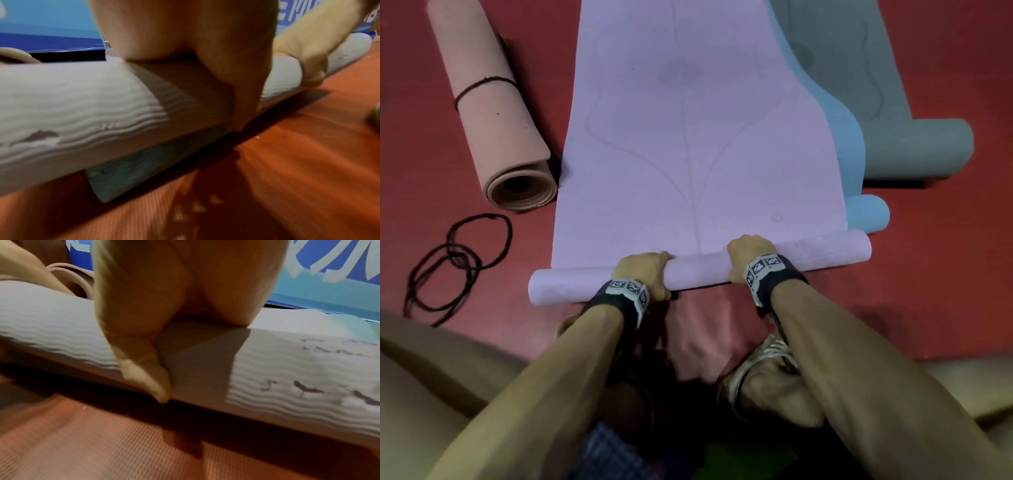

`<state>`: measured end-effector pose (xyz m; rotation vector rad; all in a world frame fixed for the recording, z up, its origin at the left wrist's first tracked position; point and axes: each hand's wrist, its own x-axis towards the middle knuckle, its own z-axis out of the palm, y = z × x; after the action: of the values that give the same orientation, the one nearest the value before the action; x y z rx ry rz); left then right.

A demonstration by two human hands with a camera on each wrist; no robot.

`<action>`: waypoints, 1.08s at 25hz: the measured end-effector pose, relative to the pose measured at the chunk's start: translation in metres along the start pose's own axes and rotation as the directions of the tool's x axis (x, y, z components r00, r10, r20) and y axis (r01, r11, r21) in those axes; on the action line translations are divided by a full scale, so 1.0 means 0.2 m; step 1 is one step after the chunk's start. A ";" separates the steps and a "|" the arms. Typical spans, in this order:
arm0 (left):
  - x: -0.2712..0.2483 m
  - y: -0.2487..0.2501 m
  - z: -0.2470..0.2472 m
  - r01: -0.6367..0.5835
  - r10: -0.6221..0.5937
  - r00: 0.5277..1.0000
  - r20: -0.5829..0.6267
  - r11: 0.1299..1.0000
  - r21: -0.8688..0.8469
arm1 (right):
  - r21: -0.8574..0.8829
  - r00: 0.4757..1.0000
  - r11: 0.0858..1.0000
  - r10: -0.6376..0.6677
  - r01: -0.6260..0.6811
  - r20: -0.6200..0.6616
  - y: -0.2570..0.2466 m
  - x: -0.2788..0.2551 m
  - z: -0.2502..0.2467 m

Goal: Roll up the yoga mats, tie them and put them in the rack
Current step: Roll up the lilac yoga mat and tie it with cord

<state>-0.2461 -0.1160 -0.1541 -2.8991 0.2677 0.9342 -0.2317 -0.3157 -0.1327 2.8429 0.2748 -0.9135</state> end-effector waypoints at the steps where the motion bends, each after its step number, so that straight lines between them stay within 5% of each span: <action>1: -0.03 -0.03 0.03 -0.055 0.054 0.996 -0.068 0.999 -0.001 | 0.007 0.999 1.000 0.006 -0.007 0.035 0.00 0.02 -0.02; 5: -0.03 0.00 0.07 -0.035 0.048 0.987 -0.156 0.996 0.084 | 0.076 0.988 0.997 -0.023 0.011 0.151 0.02 0.03 -0.09; 8: 0.05 0.05 -0.02 0.078 -0.080 0.996 0.037 0.995 0.059 | 0.042 0.998 0.999 -0.032 0.030 0.054 0.03 0.00 0.01; 10: 0.11 0.10 -0.06 0.198 -0.222 0.963 0.150 0.968 0.157 | -0.016 0.998 0.999 -0.031 0.030 -0.055 0.01 -0.04 0.12; 14: 0.19 0.19 -0.06 0.218 -0.349 0.879 0.325 0.900 0.377 | -0.061 0.978 0.997 0.028 -0.041 -0.207 -0.06 -0.03 0.18; 16: 0.23 0.13 -0.01 0.090 -0.245 0.895 0.373 0.918 0.386 | -0.056 0.989 0.998 0.016 -0.024 -0.146 -0.05 0.03 0.15; 19: 0.23 0.01 0.05 -0.016 -0.048 0.987 0.151 0.918 0.397 | 0.006 0.998 0.998 -0.065 0.065 0.008 0.00 0.12 0.03; 22: 0.17 -0.07 0.05 -0.127 0.131 0.991 -0.022 0.984 0.121 | 0.120 0.986 0.991 -0.074 0.056 0.149 0.04 0.19 -0.10; 27: 0.23 0.00 -0.09 0.170 -0.171 0.977 0.125 0.985 0.021 | 0.148 0.954 0.989 -0.068 0.025 0.293 0.05 0.22 -0.16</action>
<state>-0.1983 -0.1252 -0.1666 -2.7846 0.0143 1.0760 -0.1766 -0.3142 -0.1319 2.7780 0.2490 -1.4054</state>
